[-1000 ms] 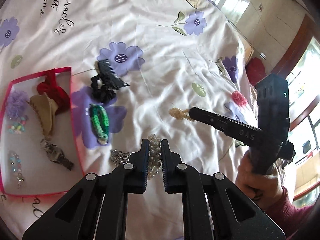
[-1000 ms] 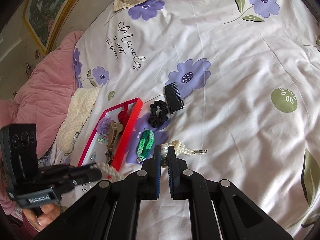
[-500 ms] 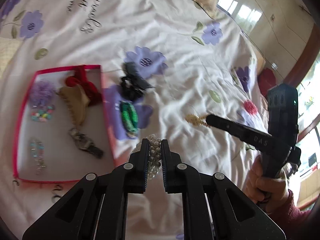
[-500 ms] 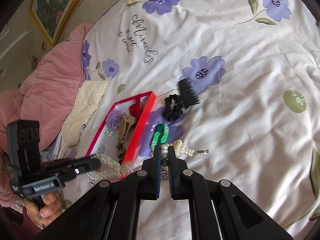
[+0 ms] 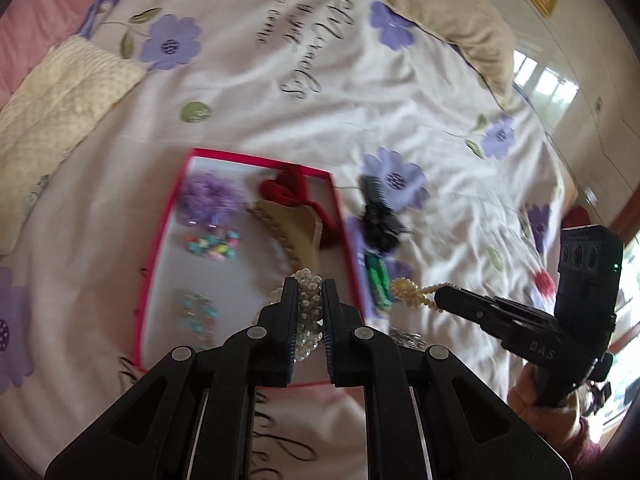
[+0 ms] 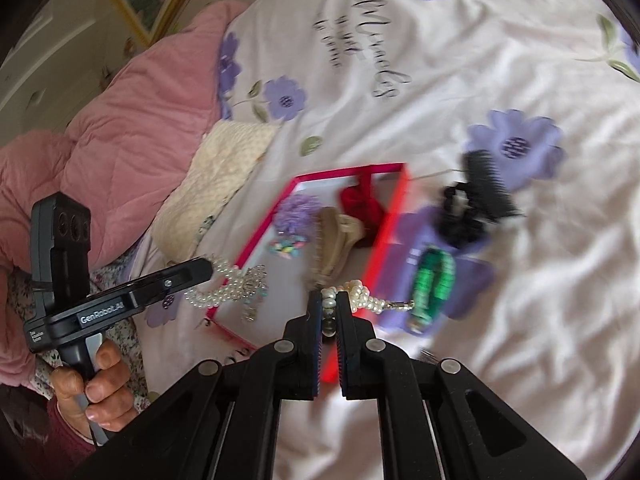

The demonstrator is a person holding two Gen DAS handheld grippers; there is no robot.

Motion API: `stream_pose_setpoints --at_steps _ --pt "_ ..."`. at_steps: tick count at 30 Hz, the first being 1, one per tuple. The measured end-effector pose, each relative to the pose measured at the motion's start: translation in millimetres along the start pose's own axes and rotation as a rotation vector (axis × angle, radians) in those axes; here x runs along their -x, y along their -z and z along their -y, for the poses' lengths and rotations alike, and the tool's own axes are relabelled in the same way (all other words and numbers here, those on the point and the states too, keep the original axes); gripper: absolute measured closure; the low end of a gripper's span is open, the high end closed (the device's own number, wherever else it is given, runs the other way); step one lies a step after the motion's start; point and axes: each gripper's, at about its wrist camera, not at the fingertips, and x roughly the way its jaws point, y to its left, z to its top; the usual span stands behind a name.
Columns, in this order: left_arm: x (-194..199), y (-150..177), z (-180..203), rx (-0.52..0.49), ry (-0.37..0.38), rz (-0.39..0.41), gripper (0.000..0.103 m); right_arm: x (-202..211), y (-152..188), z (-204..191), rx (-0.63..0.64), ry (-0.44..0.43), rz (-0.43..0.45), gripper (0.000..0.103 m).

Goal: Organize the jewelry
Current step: 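Carry both pearl pieces into the box and open both tools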

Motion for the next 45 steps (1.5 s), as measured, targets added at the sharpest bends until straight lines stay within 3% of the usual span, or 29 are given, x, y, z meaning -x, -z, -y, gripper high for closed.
stream_pose_setpoints --at_steps 9,16,23,33,38,42,45 --pt "-17 10 -40 0.031 -0.080 -0.016 0.093 -64 4 -35 0.045 -0.073 -0.105 0.097" --pt "-33 32 -62 0.057 -0.094 -0.070 0.093 -100 31 -38 0.064 -0.060 -0.221 0.097" --pt "-46 49 -72 0.062 -0.101 -0.129 0.093 -112 38 -30 0.069 -0.030 -0.270 0.097" --pt "-52 52 -71 0.061 -0.108 -0.154 0.092 -112 37 -20 0.047 -0.029 -0.281 0.094" --pt "-53 52 -71 0.062 -0.107 -0.156 0.082 -111 37 -20 0.037 -0.023 -0.277 0.089" --pt "-48 52 -68 0.067 -0.100 -0.146 0.063 -101 37 -17 0.015 -0.037 -0.257 0.072" --pt "-44 51 -65 0.073 -0.095 -0.139 0.059 -91 36 -13 -0.004 -0.043 -0.239 0.071"
